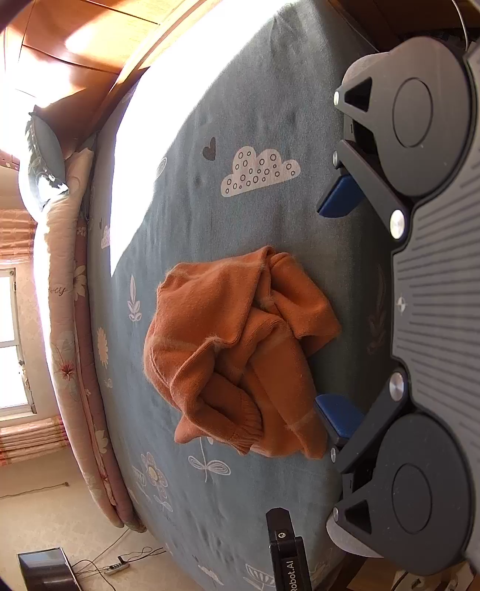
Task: Fold clothes
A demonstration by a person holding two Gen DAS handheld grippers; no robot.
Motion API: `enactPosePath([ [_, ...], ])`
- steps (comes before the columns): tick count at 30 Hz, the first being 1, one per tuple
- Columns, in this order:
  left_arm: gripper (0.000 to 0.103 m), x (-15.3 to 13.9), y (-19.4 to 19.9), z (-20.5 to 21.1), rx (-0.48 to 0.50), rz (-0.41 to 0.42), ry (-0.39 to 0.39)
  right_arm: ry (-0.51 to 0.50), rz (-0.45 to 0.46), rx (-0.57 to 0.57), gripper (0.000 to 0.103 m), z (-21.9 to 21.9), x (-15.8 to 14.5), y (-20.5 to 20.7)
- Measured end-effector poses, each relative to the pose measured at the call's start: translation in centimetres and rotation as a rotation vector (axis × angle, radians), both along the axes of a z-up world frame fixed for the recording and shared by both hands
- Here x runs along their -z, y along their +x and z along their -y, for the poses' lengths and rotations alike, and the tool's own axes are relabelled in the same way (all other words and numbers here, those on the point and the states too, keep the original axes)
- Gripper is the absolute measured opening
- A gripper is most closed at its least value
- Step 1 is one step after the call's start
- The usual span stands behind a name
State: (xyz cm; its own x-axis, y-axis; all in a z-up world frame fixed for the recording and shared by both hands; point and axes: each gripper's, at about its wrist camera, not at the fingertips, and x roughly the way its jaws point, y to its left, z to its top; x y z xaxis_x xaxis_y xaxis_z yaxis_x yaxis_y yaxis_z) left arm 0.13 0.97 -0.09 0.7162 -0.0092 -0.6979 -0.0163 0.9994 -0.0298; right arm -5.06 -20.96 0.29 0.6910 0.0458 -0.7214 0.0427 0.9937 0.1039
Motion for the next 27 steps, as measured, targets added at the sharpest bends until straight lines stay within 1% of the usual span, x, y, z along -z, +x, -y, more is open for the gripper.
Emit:
enactPosePath([
  [11,0.103,-0.1,0.0,0.0,0.001,0.01,-0.017,0.005,0.0,0.005,0.103,0.1,0.2,0.1],
  [15,0.103,0.0,0.0,-0.2,0.008,0.012,-0.05,0.008,0.002,0.005,0.103,0.2,0.3,0.1],
  [19,0.103,0.2,0.3,-0.7,-0.005,0.006,-0.087,0.015,0.009,-0.005,0.103,0.2,0.4,0.0],
  [23,0.103,0.6,0.5,-1.2,-0.007,0.013,-0.105,0.03,0.016,-0.013,0.103,0.4,0.5,0.1],
  [27,0.103,1.0,1.1,-1.4,0.002,0.011,-0.114,0.069,0.006,-0.024,0.103,0.8,1.0,0.7],
])
